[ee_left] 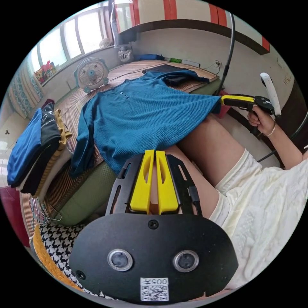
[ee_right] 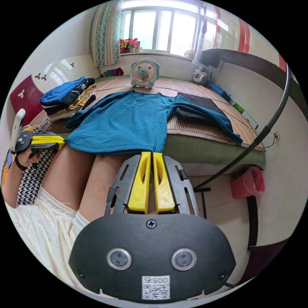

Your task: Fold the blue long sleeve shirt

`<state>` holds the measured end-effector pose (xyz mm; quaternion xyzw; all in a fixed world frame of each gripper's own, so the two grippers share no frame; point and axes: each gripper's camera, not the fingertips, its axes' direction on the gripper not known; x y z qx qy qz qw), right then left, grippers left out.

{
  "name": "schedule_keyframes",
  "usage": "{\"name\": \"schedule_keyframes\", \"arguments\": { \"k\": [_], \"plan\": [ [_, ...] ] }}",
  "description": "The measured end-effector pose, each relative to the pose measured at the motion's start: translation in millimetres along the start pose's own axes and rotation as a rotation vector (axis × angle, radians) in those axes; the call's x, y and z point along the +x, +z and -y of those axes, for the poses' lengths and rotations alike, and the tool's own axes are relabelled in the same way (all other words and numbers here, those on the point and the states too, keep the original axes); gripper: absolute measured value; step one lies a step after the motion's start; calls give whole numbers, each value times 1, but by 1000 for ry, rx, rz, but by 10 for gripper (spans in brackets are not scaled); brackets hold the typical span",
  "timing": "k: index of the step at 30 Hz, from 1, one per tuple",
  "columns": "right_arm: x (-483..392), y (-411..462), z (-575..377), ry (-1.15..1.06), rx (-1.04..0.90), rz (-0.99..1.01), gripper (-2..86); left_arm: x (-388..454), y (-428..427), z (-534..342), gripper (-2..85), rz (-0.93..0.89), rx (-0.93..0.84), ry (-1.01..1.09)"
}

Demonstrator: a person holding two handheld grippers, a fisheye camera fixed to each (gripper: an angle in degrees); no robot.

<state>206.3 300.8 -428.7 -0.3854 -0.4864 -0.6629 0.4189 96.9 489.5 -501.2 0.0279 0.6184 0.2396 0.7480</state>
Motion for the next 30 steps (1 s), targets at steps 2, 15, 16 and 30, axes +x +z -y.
{"name": "schedule_keyframes", "arguments": {
  "k": [2,15,16,30],
  "plan": [
    [3,-8,0,-30,-2,-18,-15,4,-6,-1,9,-24,-16,43],
    [22,13,-18,-2,-213,55,-9,2,-22,-20,59,-76,13,-24],
    [18,13,-15,-20,-204,51,-9,-6,-27,-23,65,-25,28,-59],
    [-54,12,29,-213,-77,191,-6,-117,27,-32,120,446,-133,-177]
  ]
}}
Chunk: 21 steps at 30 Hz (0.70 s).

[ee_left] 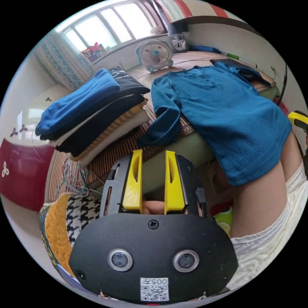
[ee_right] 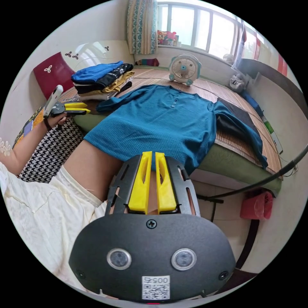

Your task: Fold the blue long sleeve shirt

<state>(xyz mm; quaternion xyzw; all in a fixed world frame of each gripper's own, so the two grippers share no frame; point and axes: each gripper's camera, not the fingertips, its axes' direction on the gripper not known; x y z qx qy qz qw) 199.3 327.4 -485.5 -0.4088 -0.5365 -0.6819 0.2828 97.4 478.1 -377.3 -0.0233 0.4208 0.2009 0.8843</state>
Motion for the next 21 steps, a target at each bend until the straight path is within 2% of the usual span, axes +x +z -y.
{"name": "schedule_keyframes", "arguments": {
  "k": [2,5,8,11,15,19,21],
  "plan": [
    [-2,3,3,-2,-13,5,-5,2,7,9,119,42,22,42],
    [-1,3,5,0,-19,13,-6,1,20,25,101,8,30,89],
    [1,2,5,6,-24,-1,-9,-2,36,39,24,-15,-22,93],
    [7,0,3,24,-20,2,-10,-14,40,47,8,-182,-81,67],
    [12,-2,-3,38,-8,12,-10,-35,-1,47,1,-348,71,-26],
    [18,-3,-10,44,5,34,-9,-29,-57,56,3,-304,224,-23],
    [20,-5,-13,46,19,38,-9,-17,-70,61,9,-249,228,2]
  ]
}}
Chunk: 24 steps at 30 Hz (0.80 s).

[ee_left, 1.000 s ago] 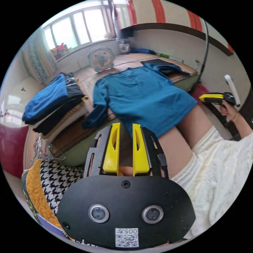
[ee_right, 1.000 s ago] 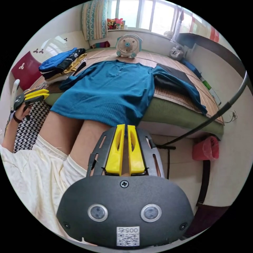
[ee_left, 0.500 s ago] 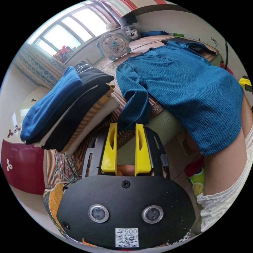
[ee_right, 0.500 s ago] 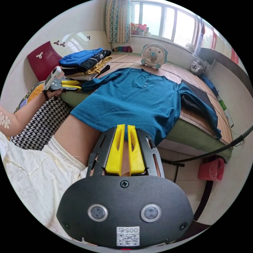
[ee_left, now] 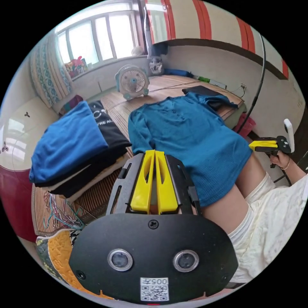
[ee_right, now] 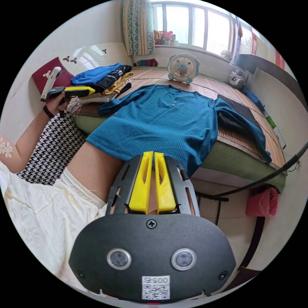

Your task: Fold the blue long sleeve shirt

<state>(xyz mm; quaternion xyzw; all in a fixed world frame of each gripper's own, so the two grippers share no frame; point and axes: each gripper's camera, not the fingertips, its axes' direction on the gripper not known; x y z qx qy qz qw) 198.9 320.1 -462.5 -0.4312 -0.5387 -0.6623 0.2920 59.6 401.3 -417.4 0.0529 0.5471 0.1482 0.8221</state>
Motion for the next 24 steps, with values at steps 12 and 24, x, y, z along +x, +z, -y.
{"name": "schedule_keyframes", "arguments": {
  "k": [12,24],
  "plan": [
    [23,-21,-26,50,59,-2,-9,-2,112,-17,92,171,-304,-27],
    [28,-17,-36,93,52,44,-10,7,54,29,38,0,-158,1]
  ]
}}
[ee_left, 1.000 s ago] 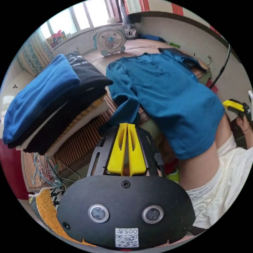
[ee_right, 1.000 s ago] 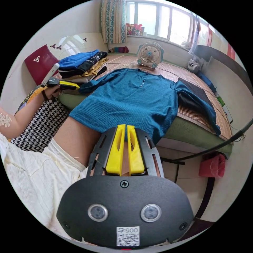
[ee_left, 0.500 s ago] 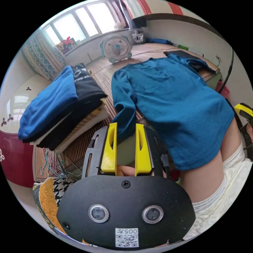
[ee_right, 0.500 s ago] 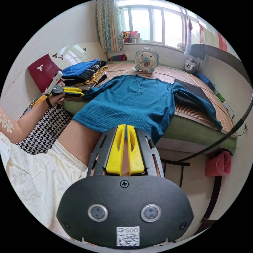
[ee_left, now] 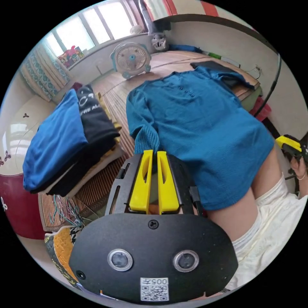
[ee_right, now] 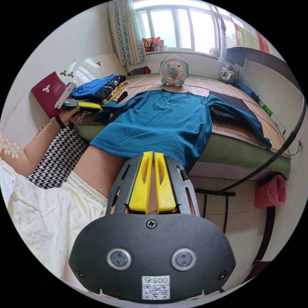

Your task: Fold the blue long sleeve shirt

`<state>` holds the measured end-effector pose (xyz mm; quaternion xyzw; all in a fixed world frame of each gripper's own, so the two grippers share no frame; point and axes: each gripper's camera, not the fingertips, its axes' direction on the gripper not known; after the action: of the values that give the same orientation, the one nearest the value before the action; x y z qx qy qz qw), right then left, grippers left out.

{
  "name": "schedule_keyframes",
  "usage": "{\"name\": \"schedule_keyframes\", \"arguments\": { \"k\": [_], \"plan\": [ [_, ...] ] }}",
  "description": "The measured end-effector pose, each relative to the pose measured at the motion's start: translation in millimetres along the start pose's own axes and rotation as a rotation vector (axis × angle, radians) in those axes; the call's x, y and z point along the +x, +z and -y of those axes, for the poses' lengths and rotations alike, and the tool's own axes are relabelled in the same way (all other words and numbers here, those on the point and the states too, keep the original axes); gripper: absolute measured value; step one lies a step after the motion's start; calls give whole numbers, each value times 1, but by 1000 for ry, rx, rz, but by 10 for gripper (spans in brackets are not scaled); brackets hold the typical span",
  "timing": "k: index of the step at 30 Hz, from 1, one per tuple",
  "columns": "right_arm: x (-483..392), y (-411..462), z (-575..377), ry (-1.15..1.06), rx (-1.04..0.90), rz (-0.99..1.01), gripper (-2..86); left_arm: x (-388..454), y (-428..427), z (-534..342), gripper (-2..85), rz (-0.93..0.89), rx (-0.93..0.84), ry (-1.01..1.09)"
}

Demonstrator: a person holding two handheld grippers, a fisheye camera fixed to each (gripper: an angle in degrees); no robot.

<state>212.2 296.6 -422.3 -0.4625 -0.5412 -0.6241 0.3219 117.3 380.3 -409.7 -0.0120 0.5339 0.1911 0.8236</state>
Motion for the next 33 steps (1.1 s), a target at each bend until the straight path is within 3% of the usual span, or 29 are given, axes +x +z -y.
{"name": "schedule_keyframes", "arguments": {
  "k": [9,20,33],
  "plan": [
    [-2,3,-3,-24,-15,25,-9,84,-28,42,61,-283,175,142],
    [7,10,-15,-5,-35,55,-9,43,-23,-24,88,-97,51,57],
    [-6,15,-6,-57,-23,73,-9,33,7,-51,86,-183,54,156]
  ]
}}
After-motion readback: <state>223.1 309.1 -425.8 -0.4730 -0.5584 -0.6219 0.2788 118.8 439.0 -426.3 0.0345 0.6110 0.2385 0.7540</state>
